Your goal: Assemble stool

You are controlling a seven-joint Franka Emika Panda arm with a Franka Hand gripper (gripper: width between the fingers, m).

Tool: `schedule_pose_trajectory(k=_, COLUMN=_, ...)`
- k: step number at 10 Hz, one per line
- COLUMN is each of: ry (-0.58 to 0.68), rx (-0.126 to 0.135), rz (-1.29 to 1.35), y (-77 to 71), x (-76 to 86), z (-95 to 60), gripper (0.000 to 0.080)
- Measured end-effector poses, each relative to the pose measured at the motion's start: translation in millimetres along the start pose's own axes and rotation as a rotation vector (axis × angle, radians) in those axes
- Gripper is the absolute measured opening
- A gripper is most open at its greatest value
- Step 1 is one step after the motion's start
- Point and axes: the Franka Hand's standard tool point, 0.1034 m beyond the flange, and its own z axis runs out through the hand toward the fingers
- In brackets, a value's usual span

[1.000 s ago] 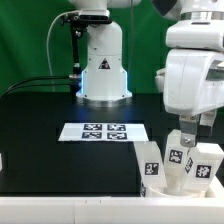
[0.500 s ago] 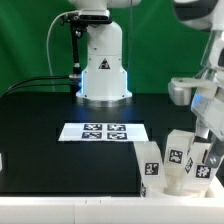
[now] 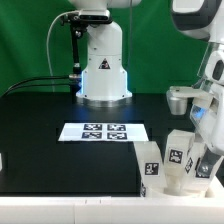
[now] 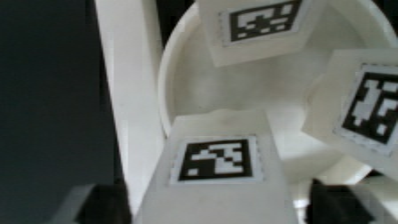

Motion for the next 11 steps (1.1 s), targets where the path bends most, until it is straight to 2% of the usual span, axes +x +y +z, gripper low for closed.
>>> schedule_pose_trajectory(k=1, ry=-0.001, rx=0.001, rz=0.063, y=-0.3, x=-0.3, z=0.2, gripper=0.0346)
schedule_pose_trajectory(k=8, ry=-0.002, rx=0.002, rz=0.573, y=0.1, x=-1.5, z=-0.3, gripper=0.0333)
schedule_pose_trajectory(k=9, ry=0.001, rx=0.010, rz=0.698, y=1.2, x=-4.2, z=0.5, gripper=0.0333)
schedule_pose_trajectory(k=10, ry=-0.004, rx=0.032, rz=0.883, y=1.8, x=-10.6, z=2.4, gripper=0.0333)
schedule_pose_trajectory(k=11, ry=-0.056, rx=0.095, rz=1.112, y=-4.7, x=-16.0, z=2.9, gripper=0.0333)
